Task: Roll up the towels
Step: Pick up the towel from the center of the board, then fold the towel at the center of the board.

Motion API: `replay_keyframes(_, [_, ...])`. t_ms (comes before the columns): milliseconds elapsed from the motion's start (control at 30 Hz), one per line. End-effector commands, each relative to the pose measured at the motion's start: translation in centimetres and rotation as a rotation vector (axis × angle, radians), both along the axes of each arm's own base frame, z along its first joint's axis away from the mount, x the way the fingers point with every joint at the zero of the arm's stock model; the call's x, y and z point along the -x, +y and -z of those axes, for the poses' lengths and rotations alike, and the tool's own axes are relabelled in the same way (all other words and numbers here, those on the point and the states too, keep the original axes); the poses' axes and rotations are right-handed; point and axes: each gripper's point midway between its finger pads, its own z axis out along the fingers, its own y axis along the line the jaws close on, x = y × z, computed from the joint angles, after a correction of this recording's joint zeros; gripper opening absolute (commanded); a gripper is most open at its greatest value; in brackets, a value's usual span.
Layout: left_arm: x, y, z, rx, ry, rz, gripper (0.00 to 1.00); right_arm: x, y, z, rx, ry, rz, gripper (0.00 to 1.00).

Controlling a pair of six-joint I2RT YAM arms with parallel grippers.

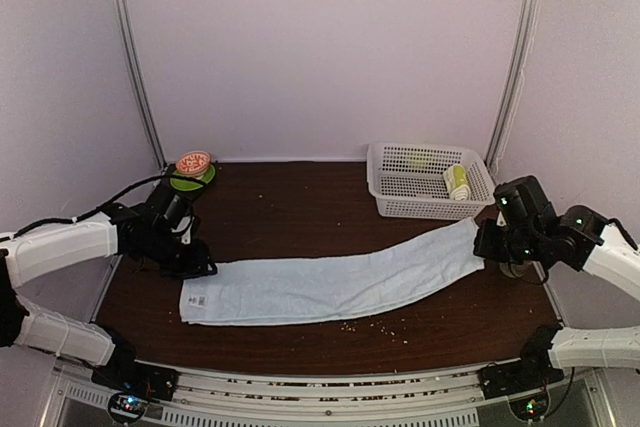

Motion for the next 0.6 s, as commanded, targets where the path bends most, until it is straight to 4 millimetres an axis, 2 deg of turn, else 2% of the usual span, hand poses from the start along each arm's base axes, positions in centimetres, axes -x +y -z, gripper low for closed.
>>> replay_keyframes(0, [-0.1,-0.6,-0.7,0.022,-0.006,-0.004,0.45,0.5,-1.5,-0.1,0.175,0.023,-0.071,0.00])
replay_keyframes(200, [0.4,-0.7,-0.8,0.029,-0.006,-0.011,0.44,0.6,-0.1,0.3,0.145,0.027,-0.153,0.00])
replay_keyframes(367, [0.8,-0.5,-0.7,0.036,-0.010,-0.014,0.44,0.4,2.7,-1.0,0.047,-0.020,-0.248,0.00])
replay_keyframes(567, [1.3,-0.1,-1.0,0.035,-0.015,-0.021,0.44,0.2,5.3,-2.6,0.023,-0.054,-0.310,0.00])
